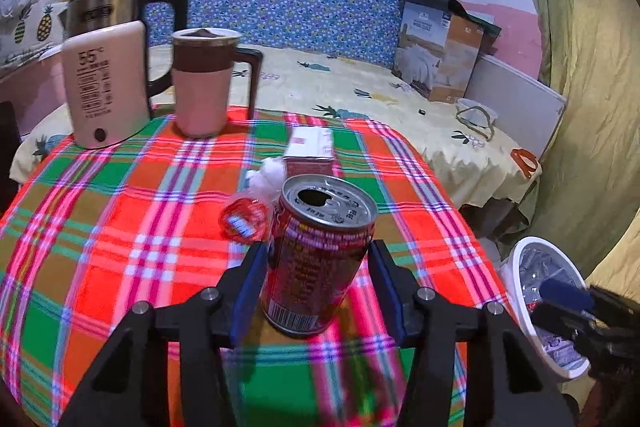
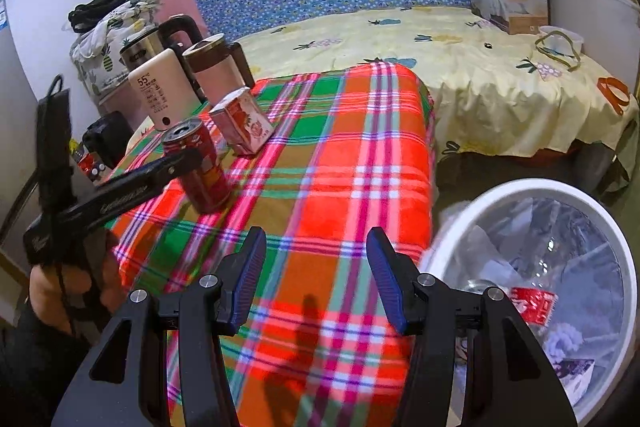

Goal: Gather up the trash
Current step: 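Grasp the open red cola can with the left tool while the right tool grasps the small white-red juice carton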

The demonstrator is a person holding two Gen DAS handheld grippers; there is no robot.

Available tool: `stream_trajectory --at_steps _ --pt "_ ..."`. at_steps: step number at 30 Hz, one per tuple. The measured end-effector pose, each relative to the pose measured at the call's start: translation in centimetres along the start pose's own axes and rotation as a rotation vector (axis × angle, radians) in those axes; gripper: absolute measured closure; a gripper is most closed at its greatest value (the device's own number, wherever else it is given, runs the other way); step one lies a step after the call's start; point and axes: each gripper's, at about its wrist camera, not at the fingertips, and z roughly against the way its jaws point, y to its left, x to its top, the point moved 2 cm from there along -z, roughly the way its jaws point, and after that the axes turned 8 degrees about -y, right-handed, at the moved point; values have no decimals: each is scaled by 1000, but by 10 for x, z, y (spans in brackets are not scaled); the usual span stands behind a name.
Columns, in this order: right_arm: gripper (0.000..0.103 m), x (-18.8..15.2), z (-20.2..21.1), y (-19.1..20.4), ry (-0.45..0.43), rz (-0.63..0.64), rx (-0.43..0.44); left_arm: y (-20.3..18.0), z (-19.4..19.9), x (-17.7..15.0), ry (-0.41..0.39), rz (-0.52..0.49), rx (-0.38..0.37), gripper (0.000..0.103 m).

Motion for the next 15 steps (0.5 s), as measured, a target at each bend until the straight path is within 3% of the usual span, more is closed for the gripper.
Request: stream_trajectory --at_steps 15 --pt "49 34 -62 66 17 75 17 55 39 2 -39 43 43 49"
